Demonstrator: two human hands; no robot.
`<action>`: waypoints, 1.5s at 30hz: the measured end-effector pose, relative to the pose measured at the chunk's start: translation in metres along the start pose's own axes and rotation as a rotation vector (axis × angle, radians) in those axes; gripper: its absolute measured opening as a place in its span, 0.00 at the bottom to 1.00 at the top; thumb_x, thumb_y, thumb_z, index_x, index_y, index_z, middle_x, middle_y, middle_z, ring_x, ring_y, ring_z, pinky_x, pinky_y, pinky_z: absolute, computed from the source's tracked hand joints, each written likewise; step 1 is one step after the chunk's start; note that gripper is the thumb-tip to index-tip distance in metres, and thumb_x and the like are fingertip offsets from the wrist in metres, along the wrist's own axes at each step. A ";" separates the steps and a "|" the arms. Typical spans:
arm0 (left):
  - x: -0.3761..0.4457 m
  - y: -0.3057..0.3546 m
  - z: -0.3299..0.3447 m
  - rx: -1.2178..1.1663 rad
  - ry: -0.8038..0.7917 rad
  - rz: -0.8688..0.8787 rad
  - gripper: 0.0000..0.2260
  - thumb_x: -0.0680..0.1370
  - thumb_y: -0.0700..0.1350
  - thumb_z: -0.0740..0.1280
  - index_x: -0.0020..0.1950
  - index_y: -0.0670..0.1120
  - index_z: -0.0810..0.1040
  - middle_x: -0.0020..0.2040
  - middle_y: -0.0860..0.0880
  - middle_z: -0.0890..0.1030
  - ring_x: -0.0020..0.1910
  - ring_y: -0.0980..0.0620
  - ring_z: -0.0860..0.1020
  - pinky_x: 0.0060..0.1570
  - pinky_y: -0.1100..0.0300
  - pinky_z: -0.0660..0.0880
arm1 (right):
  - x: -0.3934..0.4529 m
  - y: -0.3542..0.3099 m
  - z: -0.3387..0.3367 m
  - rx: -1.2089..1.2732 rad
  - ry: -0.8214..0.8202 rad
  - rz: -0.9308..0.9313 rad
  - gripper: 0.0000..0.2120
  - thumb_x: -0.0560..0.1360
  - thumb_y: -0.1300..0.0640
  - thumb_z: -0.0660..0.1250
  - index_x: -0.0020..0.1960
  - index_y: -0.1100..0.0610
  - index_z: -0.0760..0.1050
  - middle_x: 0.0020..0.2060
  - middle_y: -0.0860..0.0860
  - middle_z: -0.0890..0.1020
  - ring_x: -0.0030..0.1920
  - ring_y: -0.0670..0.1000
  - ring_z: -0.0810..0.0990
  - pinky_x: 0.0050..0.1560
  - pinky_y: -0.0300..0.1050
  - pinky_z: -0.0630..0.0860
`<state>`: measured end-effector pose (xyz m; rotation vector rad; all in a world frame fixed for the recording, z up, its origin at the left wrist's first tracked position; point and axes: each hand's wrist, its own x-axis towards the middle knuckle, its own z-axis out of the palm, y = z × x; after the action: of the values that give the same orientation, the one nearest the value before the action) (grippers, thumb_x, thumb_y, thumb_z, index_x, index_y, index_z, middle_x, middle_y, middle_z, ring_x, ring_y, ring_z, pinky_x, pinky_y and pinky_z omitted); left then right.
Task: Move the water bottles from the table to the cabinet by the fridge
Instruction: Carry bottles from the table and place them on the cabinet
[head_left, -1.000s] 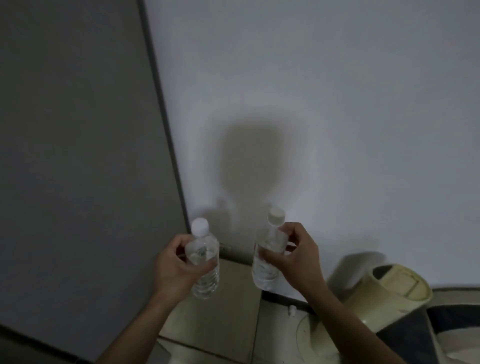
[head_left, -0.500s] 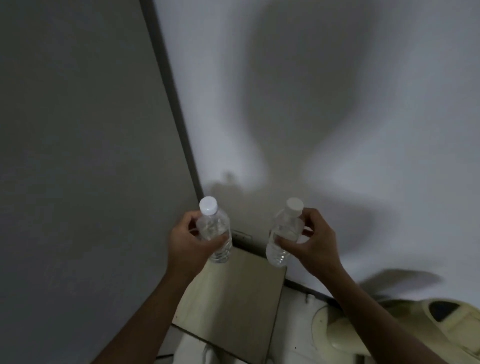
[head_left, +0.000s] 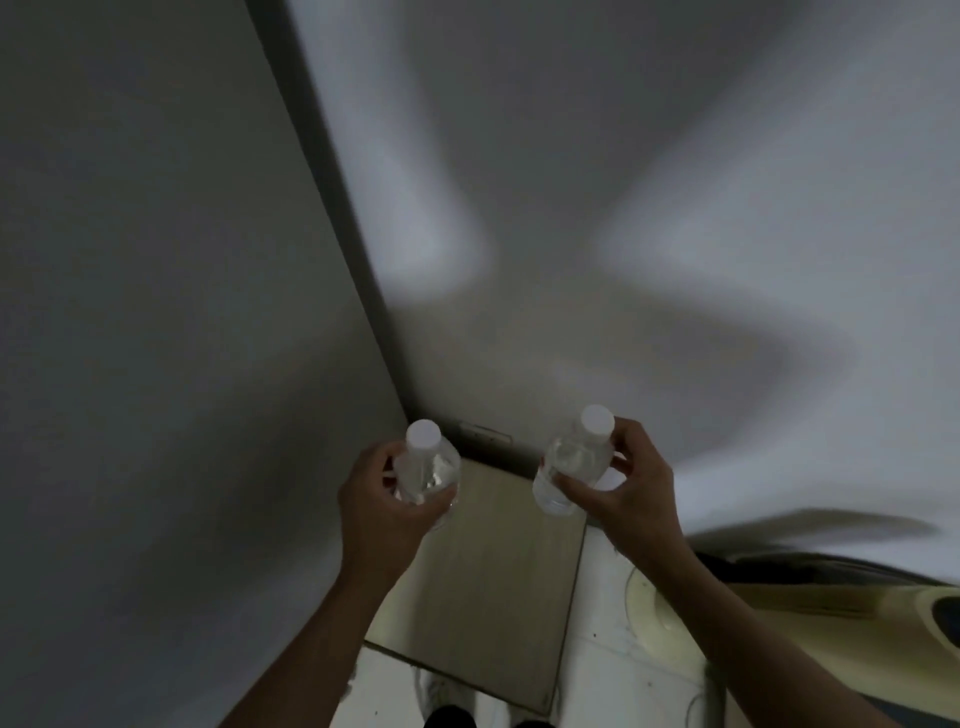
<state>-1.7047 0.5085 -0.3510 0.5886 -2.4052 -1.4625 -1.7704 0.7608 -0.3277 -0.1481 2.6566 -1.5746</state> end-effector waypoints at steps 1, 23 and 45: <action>0.003 -0.005 0.002 0.000 -0.005 -0.015 0.25 0.60 0.45 0.85 0.52 0.49 0.78 0.47 0.54 0.81 0.45 0.60 0.80 0.43 0.63 0.77 | 0.001 0.004 0.005 0.000 0.008 0.011 0.31 0.62 0.55 0.82 0.60 0.49 0.71 0.54 0.45 0.79 0.55 0.43 0.79 0.57 0.43 0.78; 0.068 -0.185 0.102 0.063 -0.126 0.010 0.28 0.61 0.56 0.80 0.57 0.58 0.74 0.55 0.51 0.80 0.54 0.50 0.80 0.51 0.43 0.80 | 0.004 0.160 0.109 -0.038 -0.002 0.162 0.35 0.62 0.51 0.82 0.62 0.40 0.67 0.56 0.35 0.76 0.58 0.42 0.77 0.58 0.46 0.77; 0.068 -0.219 0.097 -0.011 -0.308 -0.073 0.34 0.63 0.35 0.81 0.63 0.54 0.73 0.63 0.50 0.78 0.61 0.51 0.78 0.60 0.45 0.79 | 0.008 0.171 0.129 -0.107 -0.053 0.212 0.36 0.62 0.51 0.82 0.64 0.44 0.67 0.58 0.43 0.76 0.57 0.46 0.75 0.53 0.35 0.71</action>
<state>-1.7612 0.4625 -0.5888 0.4823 -2.6265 -1.7058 -1.7759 0.7291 -0.5390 0.0845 2.6151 -1.3481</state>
